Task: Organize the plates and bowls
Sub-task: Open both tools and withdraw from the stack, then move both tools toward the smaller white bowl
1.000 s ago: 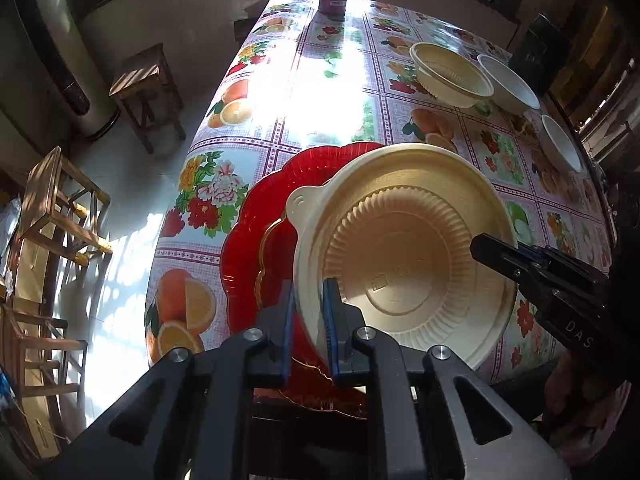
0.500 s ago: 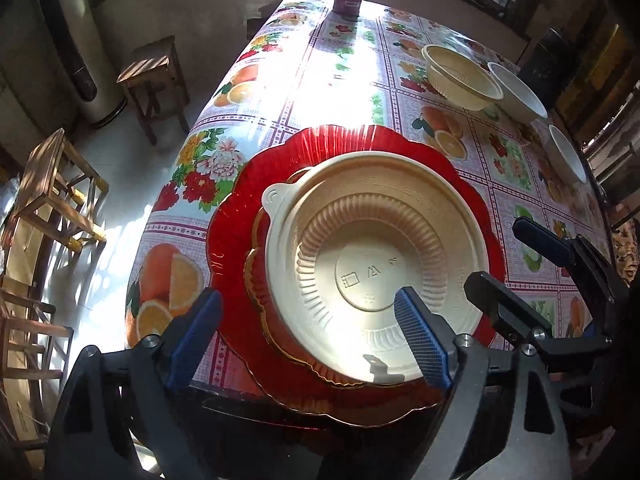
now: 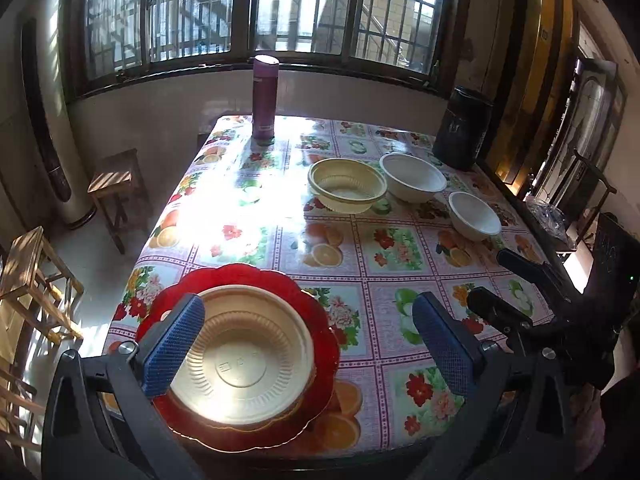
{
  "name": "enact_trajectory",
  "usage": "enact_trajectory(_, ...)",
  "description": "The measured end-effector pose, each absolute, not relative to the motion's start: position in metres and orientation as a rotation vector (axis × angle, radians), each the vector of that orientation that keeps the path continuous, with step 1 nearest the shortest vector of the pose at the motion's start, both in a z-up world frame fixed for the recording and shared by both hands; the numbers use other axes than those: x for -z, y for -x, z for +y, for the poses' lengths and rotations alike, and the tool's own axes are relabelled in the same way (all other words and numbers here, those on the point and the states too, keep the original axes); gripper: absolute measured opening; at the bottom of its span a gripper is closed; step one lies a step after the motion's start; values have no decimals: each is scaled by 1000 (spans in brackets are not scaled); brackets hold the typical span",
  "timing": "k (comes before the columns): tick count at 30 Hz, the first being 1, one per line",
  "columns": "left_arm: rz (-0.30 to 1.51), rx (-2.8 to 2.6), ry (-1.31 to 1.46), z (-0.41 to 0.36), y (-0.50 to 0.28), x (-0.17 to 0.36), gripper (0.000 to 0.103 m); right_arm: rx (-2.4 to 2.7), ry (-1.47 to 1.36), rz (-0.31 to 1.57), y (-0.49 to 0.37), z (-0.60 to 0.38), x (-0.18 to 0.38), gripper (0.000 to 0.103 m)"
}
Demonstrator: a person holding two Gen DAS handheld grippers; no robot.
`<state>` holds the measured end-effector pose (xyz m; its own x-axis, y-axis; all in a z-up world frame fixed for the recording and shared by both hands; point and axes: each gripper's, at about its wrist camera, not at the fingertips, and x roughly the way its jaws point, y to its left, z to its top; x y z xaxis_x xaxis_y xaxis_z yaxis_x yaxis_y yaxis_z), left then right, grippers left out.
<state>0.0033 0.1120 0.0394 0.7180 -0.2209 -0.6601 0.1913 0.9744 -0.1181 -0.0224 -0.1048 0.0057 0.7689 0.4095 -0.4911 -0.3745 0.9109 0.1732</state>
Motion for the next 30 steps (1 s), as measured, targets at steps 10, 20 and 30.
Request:
enact_trajectory(10, 829, 433, 49, -16, -55, -5, 103, -147, -84, 569, 15, -245, 12, 103)
enact_trajectory(20, 1080, 493, 85, -99, -152, 24, 103, -39, -183, 650, -53, -350, 11, 103)
enact_trajectory(30, 1284, 538, 121, -145, -227, 26, 103, -113, -459, 783, -130, -393, 32, 103)
